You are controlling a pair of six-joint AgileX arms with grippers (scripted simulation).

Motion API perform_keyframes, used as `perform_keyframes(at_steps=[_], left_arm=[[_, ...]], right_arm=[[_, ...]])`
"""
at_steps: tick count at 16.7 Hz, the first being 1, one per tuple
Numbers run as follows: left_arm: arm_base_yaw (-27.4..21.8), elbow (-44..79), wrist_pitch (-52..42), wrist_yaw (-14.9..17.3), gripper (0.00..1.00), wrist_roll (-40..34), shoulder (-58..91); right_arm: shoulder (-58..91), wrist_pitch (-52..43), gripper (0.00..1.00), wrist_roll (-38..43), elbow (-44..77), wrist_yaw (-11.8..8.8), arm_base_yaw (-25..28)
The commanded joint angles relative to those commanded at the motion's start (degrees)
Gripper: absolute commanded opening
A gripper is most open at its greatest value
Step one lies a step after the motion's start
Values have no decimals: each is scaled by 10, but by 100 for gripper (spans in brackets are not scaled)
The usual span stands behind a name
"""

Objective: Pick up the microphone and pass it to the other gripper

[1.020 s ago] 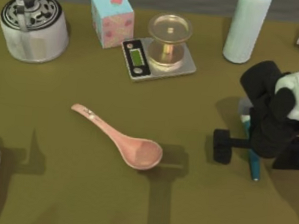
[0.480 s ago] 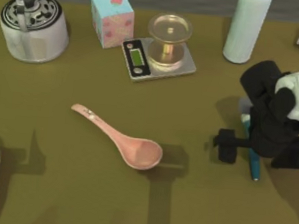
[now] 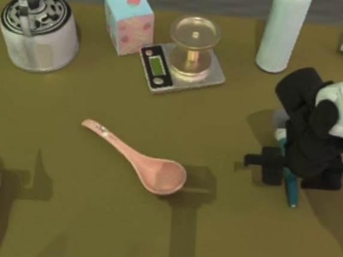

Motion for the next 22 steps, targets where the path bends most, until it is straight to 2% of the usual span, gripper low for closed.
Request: perform_keyframes(at_steps=[2, 3, 4, 8, 12, 19, 22], left_arm=[[0, 0, 0, 0, 100, 0, 0], [0, 0, 0, 0, 100, 0, 0], [0, 0, 0, 0, 100, 0, 0], [0, 0, 0, 0, 100, 0, 0], [0, 0, 0, 0, 100, 0, 0], [0, 0, 0, 0, 100, 0, 0], [0, 0, 0, 0, 100, 0, 0]], right_arm=[[0, 0, 0, 0, 0, 0, 0], [-38, -21, 0, -7, 15, 13, 2], [-38, -20, 0, -7, 15, 12, 2], [-46, 38, 0, -25, 4, -8, 4], [-75, 185, 0, -65, -30, -54, 5], [-163, 567, 0, -162, -132, -162, 3], [-208, 697, 0, -200, -170, -202, 1]])
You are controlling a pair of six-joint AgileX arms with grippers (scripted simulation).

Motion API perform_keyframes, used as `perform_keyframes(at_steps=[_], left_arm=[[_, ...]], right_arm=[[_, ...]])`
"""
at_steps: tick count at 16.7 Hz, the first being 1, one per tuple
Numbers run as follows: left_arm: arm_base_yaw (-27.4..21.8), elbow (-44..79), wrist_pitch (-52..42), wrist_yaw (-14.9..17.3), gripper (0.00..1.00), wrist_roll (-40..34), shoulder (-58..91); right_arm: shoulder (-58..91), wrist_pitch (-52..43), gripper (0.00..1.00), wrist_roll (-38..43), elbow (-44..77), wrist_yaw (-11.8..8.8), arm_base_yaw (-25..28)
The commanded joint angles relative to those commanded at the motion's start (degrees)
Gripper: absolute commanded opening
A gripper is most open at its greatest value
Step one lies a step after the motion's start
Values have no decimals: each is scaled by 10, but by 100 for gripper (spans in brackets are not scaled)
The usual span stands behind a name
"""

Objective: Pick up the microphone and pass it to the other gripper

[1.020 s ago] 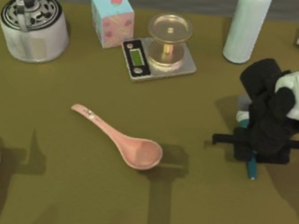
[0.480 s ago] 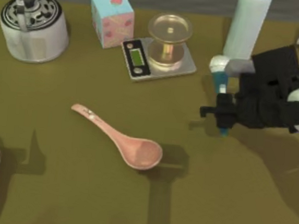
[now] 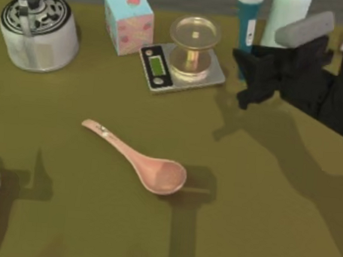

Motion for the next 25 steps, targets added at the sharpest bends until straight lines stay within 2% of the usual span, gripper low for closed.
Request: perform_keyframes(at_steps=[4, 11, 13, 18, 20, 25], left_arm=[[0, 0, 0, 0, 100, 0, 0], [0, 0, 0, 0, 100, 0, 0], [0, 0, 0, 0, 100, 0, 0], [0, 0, 0, 0, 100, 0, 0], [0, 0, 0, 0, 100, 0, 0], [0, 0, 0, 0, 100, 0, 0]], right_arm=[[-47, 91, 0, -33, -32, -32, -3], [-51, 101, 0, -35, -33, -33, 0], [-46, 115, 0, -34, -32, -16, 19], [-31, 177, 0, -28, -32, 67, 103], [-29, 193, 0, -26, -32, 89, 126], [-30, 195, 0, -25, -33, 90, 127]])
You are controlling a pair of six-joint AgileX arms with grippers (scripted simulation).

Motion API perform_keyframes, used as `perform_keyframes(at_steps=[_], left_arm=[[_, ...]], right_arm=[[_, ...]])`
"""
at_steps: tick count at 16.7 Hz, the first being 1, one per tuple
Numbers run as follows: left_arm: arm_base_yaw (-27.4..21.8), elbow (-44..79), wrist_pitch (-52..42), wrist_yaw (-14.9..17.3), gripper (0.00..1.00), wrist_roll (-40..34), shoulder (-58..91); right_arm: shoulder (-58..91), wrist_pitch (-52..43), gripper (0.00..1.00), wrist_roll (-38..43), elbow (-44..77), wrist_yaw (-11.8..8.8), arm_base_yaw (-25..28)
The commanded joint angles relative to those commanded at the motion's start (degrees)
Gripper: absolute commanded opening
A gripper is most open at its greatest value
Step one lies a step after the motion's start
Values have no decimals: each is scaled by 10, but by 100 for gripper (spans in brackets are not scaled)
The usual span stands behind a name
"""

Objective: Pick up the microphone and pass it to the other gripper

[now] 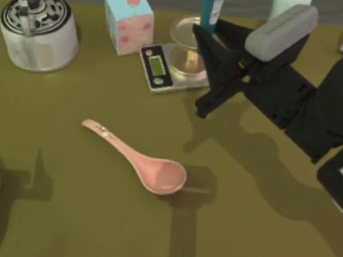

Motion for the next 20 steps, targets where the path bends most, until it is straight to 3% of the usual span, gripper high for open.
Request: perform_keyframes(at_steps=[7, 9, 13, 20], left_arm=[[0, 1, 0, 1, 100, 0, 1], [-7, 17, 10, 17, 100, 3, 20], [-37, 94, 55, 94, 100, 15, 132], [-113, 278, 159, 285, 100, 42, 468]], right_arm=[[2, 1, 0, -1, 0, 2, 2], [2, 1, 0, -1, 0, 2, 2], [2, 1, 0, -1, 0, 2, 2], [2, 1, 0, -1, 0, 2, 2]])
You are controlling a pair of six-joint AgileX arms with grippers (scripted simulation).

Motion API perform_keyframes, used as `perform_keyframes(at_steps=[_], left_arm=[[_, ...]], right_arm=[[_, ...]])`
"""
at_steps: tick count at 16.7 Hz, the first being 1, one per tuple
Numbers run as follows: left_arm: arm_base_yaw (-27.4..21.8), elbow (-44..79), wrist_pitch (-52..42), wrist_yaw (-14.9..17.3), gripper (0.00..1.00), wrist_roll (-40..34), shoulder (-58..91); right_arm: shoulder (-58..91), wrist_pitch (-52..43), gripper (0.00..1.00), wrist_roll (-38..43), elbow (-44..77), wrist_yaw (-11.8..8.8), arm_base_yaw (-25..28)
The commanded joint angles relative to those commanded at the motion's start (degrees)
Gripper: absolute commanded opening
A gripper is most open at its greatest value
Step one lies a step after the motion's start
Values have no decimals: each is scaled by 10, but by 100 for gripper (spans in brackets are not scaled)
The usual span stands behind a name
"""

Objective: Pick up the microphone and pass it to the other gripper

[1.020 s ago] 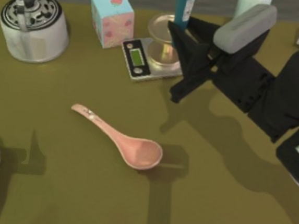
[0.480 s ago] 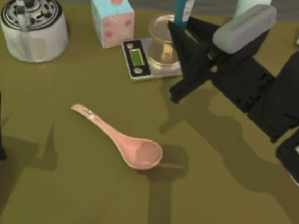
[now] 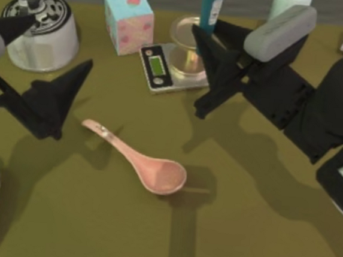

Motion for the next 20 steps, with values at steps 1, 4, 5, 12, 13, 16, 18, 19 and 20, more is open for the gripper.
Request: perform_keyframes(at_steps=[1, 4, 5, 12, 13, 16, 18, 19, 20], left_arm=[[-10, 25, 14, 26, 100, 3, 44], [-38, 91, 53, 94, 100, 12, 151], [-45, 110, 64, 113, 100, 15, 178], [-63, 158, 92, 157, 100, 23, 246], [-63, 158, 92, 157, 100, 23, 246], [-67, 163, 94, 151, 100, 22, 253], [-87, 187, 102, 134, 100, 21, 284], [-99, 203, 107, 122, 100, 21, 305], [-113, 221, 112, 108, 100, 20, 327]], right_arm=[[0, 0, 0, 0, 0, 0, 0], [0, 0, 0, 0, 0, 0, 0], [0, 0, 0, 0, 0, 0, 0], [0, 0, 0, 0, 0, 0, 0], [0, 0, 0, 0, 0, 0, 0], [0, 0, 0, 0, 0, 0, 0], [0, 0, 0, 0, 0, 0, 0], [0, 0, 0, 0, 0, 0, 0], [0, 0, 0, 0, 0, 0, 0]])
